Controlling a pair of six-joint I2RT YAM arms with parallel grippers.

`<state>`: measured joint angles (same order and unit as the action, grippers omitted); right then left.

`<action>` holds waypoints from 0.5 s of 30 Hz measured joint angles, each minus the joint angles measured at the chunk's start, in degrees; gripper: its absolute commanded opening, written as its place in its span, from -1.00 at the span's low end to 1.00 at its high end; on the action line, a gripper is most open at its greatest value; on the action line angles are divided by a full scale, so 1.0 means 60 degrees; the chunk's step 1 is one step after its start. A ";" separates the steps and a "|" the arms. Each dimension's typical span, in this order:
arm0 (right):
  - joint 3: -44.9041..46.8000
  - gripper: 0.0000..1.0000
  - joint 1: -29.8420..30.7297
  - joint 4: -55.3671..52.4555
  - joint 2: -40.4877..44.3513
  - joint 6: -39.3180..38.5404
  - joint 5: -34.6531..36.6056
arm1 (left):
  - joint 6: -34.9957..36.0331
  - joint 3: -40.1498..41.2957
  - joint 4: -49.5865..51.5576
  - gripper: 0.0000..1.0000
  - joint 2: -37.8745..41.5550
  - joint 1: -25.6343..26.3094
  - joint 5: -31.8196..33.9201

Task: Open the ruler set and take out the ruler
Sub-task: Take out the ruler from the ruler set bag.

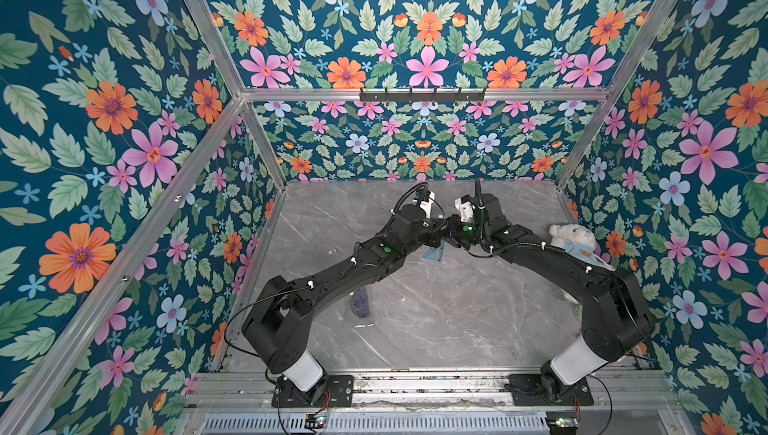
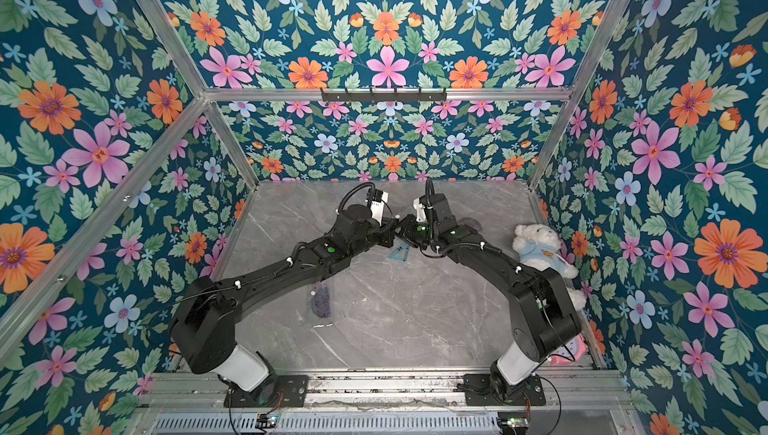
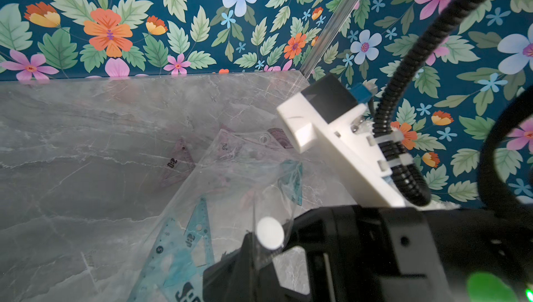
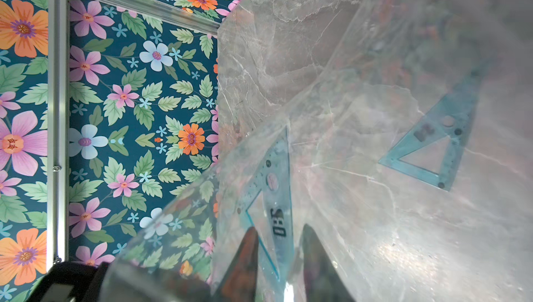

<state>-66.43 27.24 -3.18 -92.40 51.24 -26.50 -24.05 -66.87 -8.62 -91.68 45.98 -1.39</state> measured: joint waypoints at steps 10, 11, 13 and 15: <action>0.0229 -0.42 0.0047 -0.0164 0.0554 -0.0040 0.0029 | 0.0026 0.0051 -0.0055 -1.00 0.0069 0.0004 0.0062; 0.0240 -0.42 0.0051 -0.0240 0.0634 -0.0087 0.0087 | 0.0029 0.0058 -0.0055 -1.00 0.0073 0.0004 0.0058; 0.0262 -0.42 0.0051 -0.0452 0.0874 -0.0182 0.0321 | 0.0026 0.0098 -0.0062 -1.00 0.0080 0.0004 0.0066; 0.0277 -0.42 0.0051 -0.0718 0.1188 -0.0401 0.0605 | 0.0026 0.0146 -0.0058 -1.00 0.0095 0.0004 0.0087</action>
<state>-64.77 27.55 -7.49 -85.27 48.84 -22.87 -23.90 -66.00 -8.97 -91.11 46.00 -0.86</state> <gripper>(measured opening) 0.290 0.064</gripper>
